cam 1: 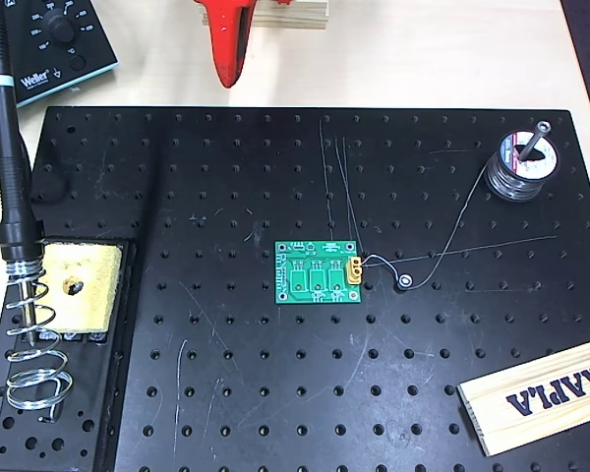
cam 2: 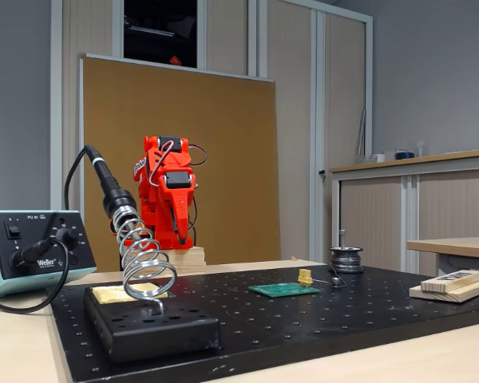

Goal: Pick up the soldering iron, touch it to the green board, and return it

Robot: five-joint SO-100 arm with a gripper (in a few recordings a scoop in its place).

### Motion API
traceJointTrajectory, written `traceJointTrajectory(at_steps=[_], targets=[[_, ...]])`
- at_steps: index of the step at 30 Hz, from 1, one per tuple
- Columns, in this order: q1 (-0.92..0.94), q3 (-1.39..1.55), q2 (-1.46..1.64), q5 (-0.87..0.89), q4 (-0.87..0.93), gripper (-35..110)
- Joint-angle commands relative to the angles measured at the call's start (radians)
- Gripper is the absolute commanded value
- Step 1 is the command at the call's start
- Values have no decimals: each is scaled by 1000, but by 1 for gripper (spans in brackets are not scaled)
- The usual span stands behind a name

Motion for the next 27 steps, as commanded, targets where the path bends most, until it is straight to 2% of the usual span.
traceJointTrajectory(at_steps=[1, 3, 7, 18, 21, 27], targets=[[3, 9, 6, -2, 6, 0], [-9, 8, 8, -20, 8, 0], [-34, -23, 12, -212, 23, 0], [-18, -224, -11, -278, 48, 0], [-15, -327, -138, -353, 12, 0], [8, -606, -518, -360, -34, 0]])
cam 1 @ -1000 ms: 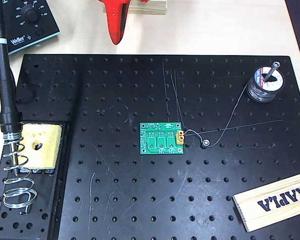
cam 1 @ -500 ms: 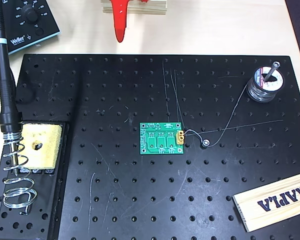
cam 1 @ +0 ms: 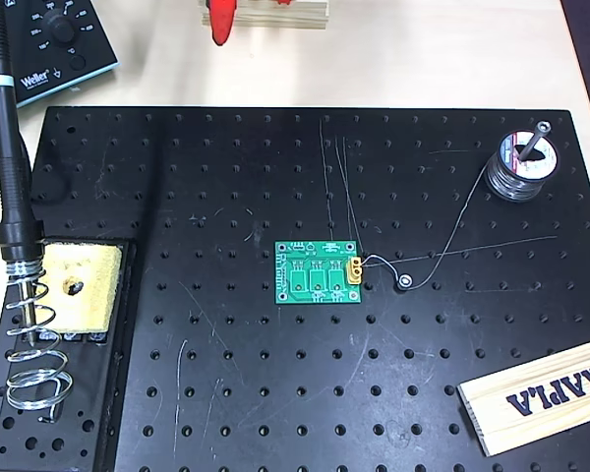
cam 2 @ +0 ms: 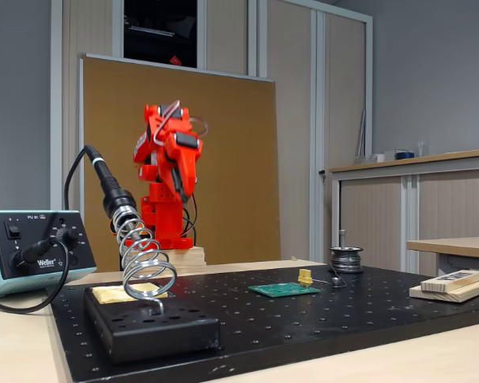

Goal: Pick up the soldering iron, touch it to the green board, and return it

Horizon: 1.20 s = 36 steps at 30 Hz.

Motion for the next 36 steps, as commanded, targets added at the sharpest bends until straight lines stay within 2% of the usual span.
traceJointTrajectory(at_steps=[1, 5, 9, 13, 21, 36], targets=[[5, -173, -173, -3, -43, 0], [5, -268, -383, 178, -176, 0], [63, -316, -563, 212, -407, 0], [91, -390, -732, 311, -548, 1], [186, -577, -996, 173, -612, 17], [322, -703, -1197, -54, -630, 20]])
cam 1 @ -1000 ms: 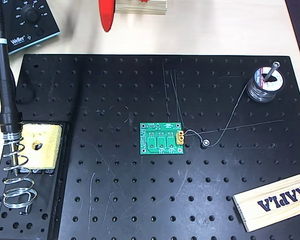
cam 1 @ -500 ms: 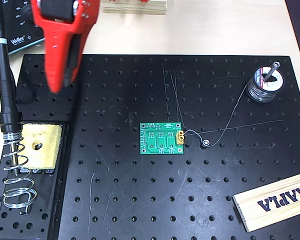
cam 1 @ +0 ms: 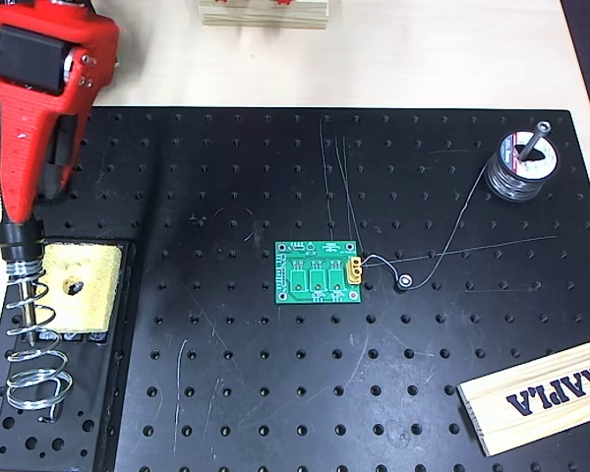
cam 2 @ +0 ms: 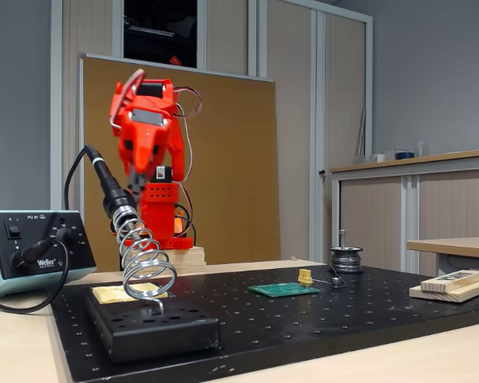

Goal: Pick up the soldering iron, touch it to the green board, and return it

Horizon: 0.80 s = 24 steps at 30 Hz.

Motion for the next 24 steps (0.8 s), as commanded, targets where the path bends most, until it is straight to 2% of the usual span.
traceJointTrajectory(at_steps=[1, 16, 24], targets=[[26, -32, 18, -41, 2, 19], [75, -44, 29, -106, 31, 15], [71, -83, 3, -117, 46, 8]])
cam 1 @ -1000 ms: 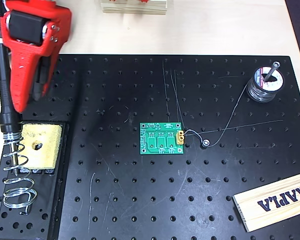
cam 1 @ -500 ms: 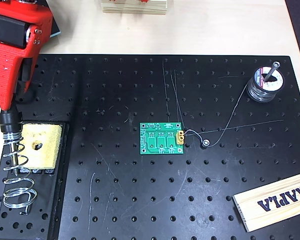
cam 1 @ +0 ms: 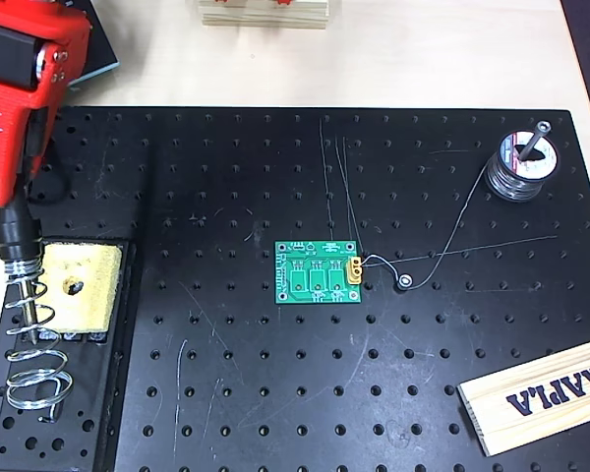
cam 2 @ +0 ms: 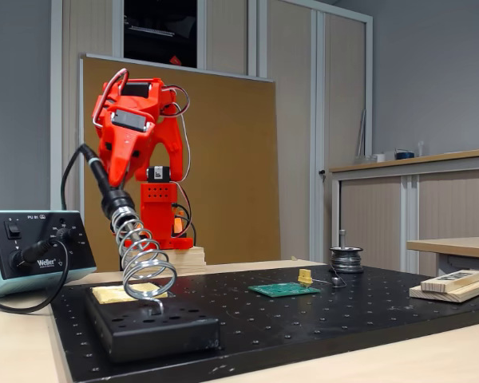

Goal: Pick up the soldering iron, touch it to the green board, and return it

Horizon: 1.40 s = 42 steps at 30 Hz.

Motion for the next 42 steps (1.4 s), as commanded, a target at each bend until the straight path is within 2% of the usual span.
traceJointTrajectory(at_steps=[1, 8, 14, 21, 29, 35, 42], targets=[[12, -51, 8, -9, 18, 7], [-2, -104, -38, 3, 18, 0], [-5, -146, -91, -9, 20, 10], [-5, -167, -115, -5, 20, 14], [-8, -164, -115, -3, 23, 12], [-3, -161, -112, 12, 14, 0], [2, -137, -67, 17, 58, 0]])
